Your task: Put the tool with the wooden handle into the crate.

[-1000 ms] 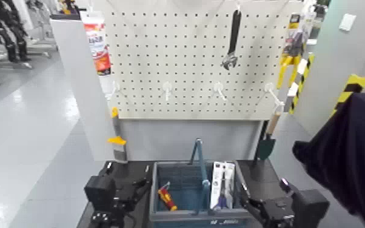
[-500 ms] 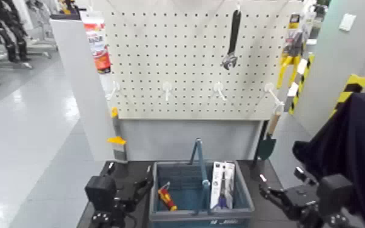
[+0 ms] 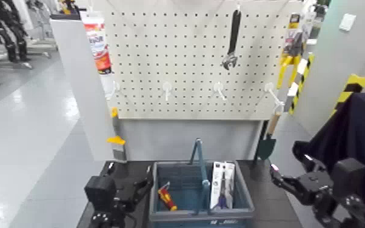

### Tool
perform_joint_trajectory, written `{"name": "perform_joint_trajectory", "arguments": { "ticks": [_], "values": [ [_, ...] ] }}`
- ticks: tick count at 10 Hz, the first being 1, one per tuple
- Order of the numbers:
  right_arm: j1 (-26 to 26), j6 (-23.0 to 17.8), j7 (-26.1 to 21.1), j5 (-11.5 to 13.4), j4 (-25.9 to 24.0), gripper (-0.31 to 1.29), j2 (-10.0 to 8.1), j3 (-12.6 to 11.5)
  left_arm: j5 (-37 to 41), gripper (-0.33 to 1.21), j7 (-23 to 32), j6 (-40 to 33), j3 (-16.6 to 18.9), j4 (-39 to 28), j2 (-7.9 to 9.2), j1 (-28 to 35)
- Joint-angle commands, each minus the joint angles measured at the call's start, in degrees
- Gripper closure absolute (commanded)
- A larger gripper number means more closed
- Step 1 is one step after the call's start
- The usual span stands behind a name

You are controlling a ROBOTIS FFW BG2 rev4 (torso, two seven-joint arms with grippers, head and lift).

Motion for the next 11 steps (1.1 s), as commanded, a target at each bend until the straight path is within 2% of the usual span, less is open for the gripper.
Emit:
{"name": "perform_joint_trajectory", "arguments": {
  "ticks": [1, 3, 6, 8, 11],
  "values": [
    [-3.4, 0.9, 2.5, -0.7, 3.1, 0.07, -2.15, -0.2, 0.1, 0.12, -0.1, 0.1, 0.0, 0.0, -0.09, -0.1],
    [-6.6, 1.3, 5.3, -1.1, 6.9, 0.07, -3.74, -0.3, 0.2, 0.12, -0.2, 0.1, 0.0, 0.0, -0.09, -0.1],
    [-11.6, -0.1, 7.9, -2.1, 13.6, 0.07, -5.49, -0.4, 0.2, 0.12, -0.3, 0.2, 0.0, 0.1, -0.17, -0.1],
    [-15.5, -1.3, 9.1, -3.4, 19.0, 0.07, -6.64, 0.4, 0.3, 0.12, -0.4, 0.2, -0.1, 0.2, -0.17, -0.1],
    [-21.4, -3.6, 10.7, -4.6, 27.8, 0.07, -8.04, 3.1, 0.4, 0.12, -0.9, 0.1, -0.4, 0.4, -0.09, -0.4]
  ]
}}
